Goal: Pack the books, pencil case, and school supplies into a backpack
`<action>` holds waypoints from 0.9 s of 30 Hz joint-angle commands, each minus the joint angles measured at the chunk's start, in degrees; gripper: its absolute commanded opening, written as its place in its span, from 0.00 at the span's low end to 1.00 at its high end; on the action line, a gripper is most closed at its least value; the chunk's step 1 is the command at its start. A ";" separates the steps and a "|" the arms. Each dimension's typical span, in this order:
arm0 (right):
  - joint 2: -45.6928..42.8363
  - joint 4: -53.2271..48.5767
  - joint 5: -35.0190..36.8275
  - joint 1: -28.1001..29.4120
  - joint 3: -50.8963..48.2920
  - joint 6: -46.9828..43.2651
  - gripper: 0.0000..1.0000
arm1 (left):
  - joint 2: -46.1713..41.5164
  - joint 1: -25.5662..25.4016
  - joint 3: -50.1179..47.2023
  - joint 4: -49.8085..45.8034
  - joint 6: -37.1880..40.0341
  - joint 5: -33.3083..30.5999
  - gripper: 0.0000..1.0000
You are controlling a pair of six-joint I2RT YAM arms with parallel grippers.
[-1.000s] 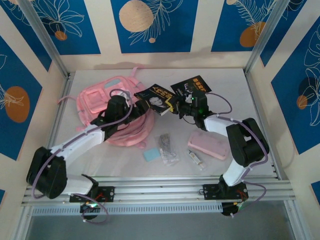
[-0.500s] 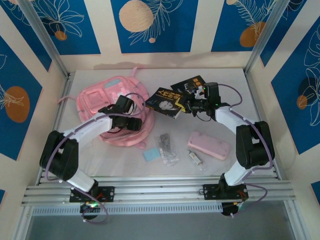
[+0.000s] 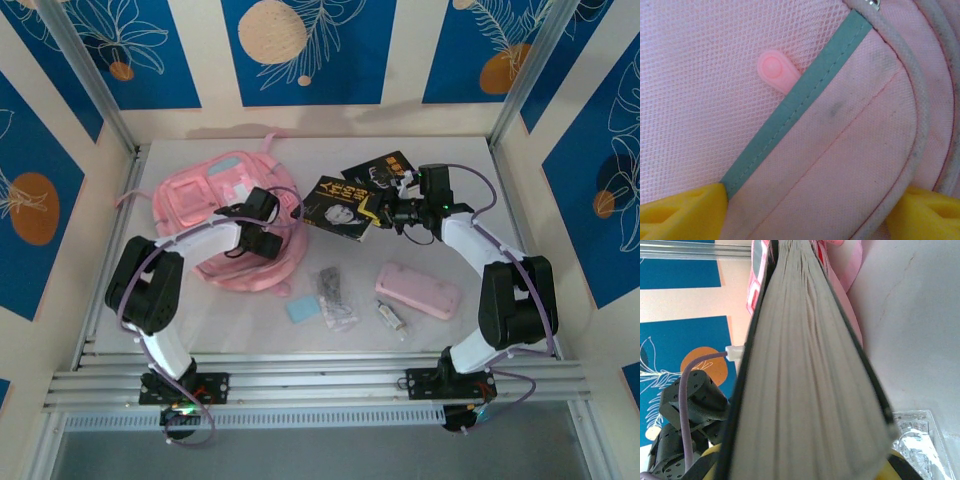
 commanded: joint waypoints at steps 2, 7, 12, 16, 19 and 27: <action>-1.06 1.85 -4.47 -0.58 0.25 -0.78 0.00 | 5.97 0.54 2.21 -2.15 2.64 -0.89 0.67; -2.15 0.98 -4.73 -1.63 0.14 -1.83 0.00 | 8.82 0.59 5.90 -6.09 2.78 6.69 0.02; -5.97 -3.85 -2.21 -4.53 -0.03 -5.07 0.00 | 5.09 0.76 12.37 -10.85 0.58 13.36 0.00; -8.94 -8.77 0.48 -6.37 0.28 -8.63 0.00 | 2.91 1.85 21.51 -15.43 -1.23 20.77 0.00; -10.19 -10.01 1.12 -6.47 -0.25 -9.50 0.00 | 2.33 2.59 28.76 -18.19 -2.13 24.07 0.00; -10.98 -6.97 0.16 -3.14 -2.40 -8.02 0.00 | 3.14 5.08 39.66 -21.95 -2.26 24.64 0.00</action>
